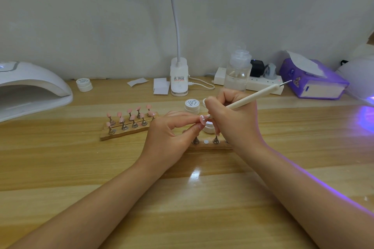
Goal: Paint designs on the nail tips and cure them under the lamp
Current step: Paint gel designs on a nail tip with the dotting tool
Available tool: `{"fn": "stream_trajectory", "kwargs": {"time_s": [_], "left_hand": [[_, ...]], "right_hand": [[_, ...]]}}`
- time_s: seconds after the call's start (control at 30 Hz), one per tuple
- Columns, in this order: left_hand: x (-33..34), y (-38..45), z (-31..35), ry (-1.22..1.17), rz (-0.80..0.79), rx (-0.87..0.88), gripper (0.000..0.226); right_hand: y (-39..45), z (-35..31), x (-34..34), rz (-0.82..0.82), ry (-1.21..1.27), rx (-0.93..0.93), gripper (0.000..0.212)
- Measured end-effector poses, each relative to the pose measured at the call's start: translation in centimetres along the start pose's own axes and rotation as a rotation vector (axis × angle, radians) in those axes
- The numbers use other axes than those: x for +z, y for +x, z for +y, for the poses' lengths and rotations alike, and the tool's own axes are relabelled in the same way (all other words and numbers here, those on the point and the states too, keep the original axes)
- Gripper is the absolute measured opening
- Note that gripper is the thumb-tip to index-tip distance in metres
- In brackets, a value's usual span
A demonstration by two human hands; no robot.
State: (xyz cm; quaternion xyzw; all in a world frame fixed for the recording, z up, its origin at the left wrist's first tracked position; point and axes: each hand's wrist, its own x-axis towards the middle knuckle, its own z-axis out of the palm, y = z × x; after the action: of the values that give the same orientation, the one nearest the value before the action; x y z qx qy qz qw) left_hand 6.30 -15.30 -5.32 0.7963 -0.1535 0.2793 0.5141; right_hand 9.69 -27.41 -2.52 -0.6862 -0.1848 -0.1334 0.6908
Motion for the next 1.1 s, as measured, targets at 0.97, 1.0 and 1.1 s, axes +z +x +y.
{"fn": "stream_trajectory", "kwargs": {"time_s": [0.97, 1.0, 1.1], "left_hand": [[-0.17, -0.02, 0.32, 0.0, -0.006, -0.026, 0.019], [-0.2, -0.02, 0.33, 0.001, -0.009, -0.022, 0.02], [-0.25, -0.01, 0.29, 0.002, -0.013, -0.02, 0.02]], "right_hand": [[0.0, -0.29, -0.17, 0.005, 0.077, 0.052, 0.036], [0.0, -0.23, -0.17, 0.003, 0.073, 0.047, 0.036], [0.04, -0.03, -0.14, -0.008, 0.052, 0.031, 0.038]]}}
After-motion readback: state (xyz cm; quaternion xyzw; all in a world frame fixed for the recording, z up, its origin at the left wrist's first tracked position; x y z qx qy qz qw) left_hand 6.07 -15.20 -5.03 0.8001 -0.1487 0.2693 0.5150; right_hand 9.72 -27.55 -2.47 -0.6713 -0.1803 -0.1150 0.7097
